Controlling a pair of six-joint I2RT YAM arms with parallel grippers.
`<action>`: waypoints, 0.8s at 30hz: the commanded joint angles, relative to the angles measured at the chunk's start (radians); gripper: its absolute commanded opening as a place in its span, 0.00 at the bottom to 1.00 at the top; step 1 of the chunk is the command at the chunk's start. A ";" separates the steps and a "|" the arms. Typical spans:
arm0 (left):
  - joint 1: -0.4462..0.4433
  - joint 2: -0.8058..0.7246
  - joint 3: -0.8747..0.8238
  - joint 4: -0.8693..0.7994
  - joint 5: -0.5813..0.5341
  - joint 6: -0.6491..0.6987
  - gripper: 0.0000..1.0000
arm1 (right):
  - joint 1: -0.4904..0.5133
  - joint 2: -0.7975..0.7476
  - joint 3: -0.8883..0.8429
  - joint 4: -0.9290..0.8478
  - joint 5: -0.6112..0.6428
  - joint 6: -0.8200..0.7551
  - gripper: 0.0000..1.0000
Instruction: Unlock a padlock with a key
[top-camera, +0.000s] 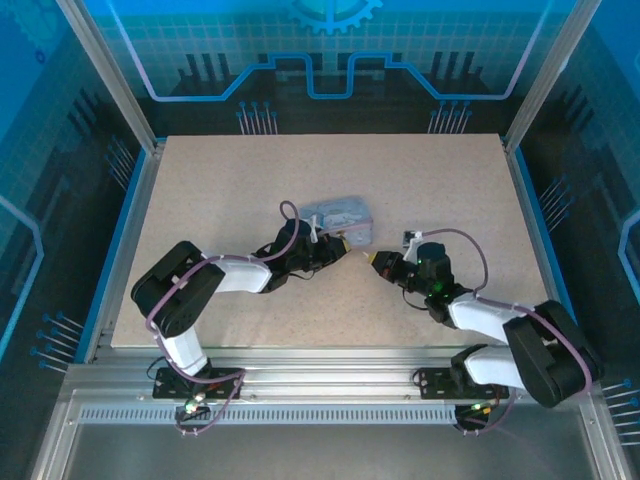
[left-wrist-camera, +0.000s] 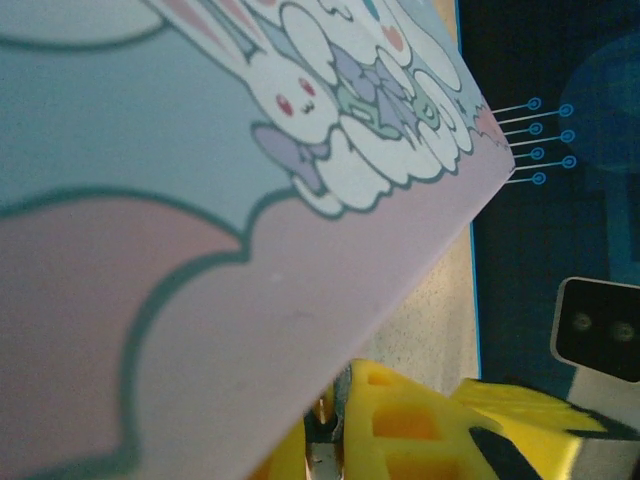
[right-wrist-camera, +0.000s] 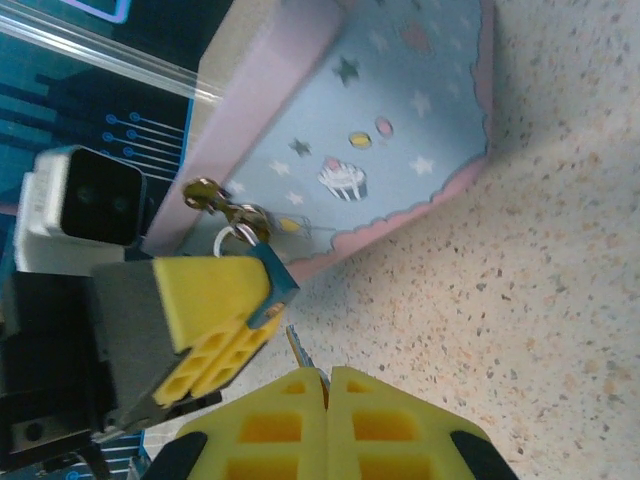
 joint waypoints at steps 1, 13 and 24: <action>0.008 0.016 0.029 0.069 0.022 -0.019 0.02 | 0.042 0.069 0.021 0.128 0.038 0.058 0.00; 0.009 0.025 0.025 0.100 0.026 -0.037 0.02 | 0.078 0.173 0.012 0.241 0.074 0.161 0.00; 0.009 0.038 0.025 0.124 0.031 -0.053 0.02 | 0.084 0.208 0.027 0.280 0.070 0.186 0.00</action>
